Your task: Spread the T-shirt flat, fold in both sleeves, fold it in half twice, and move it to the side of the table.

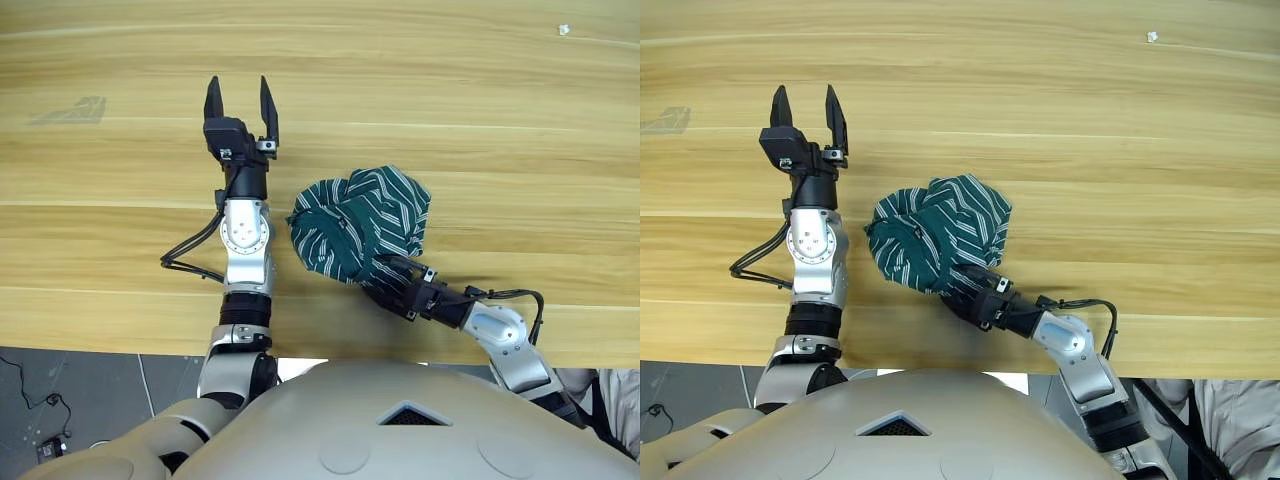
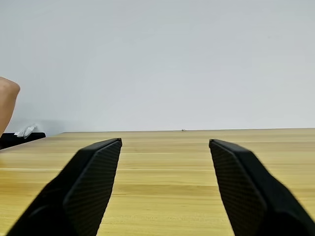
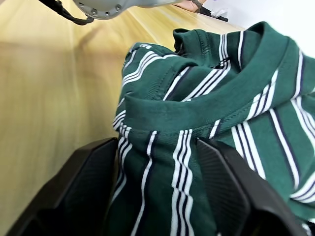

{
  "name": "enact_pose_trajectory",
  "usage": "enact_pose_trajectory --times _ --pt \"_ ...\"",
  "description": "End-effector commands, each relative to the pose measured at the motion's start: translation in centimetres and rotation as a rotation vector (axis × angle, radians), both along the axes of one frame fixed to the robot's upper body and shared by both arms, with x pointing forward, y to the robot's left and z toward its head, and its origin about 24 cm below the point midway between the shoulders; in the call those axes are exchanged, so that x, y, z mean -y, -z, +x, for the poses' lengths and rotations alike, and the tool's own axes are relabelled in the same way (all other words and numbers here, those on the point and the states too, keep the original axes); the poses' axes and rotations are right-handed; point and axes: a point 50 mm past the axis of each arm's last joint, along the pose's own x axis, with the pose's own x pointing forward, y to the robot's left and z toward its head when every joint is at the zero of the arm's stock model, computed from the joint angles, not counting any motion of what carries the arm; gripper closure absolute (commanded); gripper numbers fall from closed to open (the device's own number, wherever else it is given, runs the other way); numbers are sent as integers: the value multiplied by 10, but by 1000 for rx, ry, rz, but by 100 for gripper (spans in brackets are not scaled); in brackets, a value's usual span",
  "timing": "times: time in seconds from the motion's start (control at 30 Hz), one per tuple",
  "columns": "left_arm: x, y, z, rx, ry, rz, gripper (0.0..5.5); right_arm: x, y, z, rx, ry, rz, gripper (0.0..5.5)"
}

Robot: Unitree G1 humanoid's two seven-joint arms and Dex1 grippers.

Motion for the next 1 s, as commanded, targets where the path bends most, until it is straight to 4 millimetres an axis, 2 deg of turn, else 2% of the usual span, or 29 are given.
enact_pose_trajectory --times 0.03,0.37,0.5,0.57,0.63,0.73,0.87,1.0 --pt "1 -1 1 -7 -5 -2 217 4 9 3 10 -5 -82 253" --pt "0 1 2 -20 -5 9 217 3 13 -4 -21 -102 -126 431" --pt "1 1 2 -23 -3 11 217 8 1 -6 -43 -191 -98 503" --pt "0 1 3 -23 -3 12 217 15 -15 3 -33 -188 -54 532" --pt "0 1 3 -24 -1 13 217 25 -37 18 17 -168 -30 544" --pt "-1 2 2 -26 -8 14 217 34 -58 33 76 -179 -36 546" --pt "-1 2 3 -27 -8 18 217 39 -74 45 128 -200 -65 546" --pt "2 3 3 -31 11 30 217 40 -76 50 148 -214 -96 546"
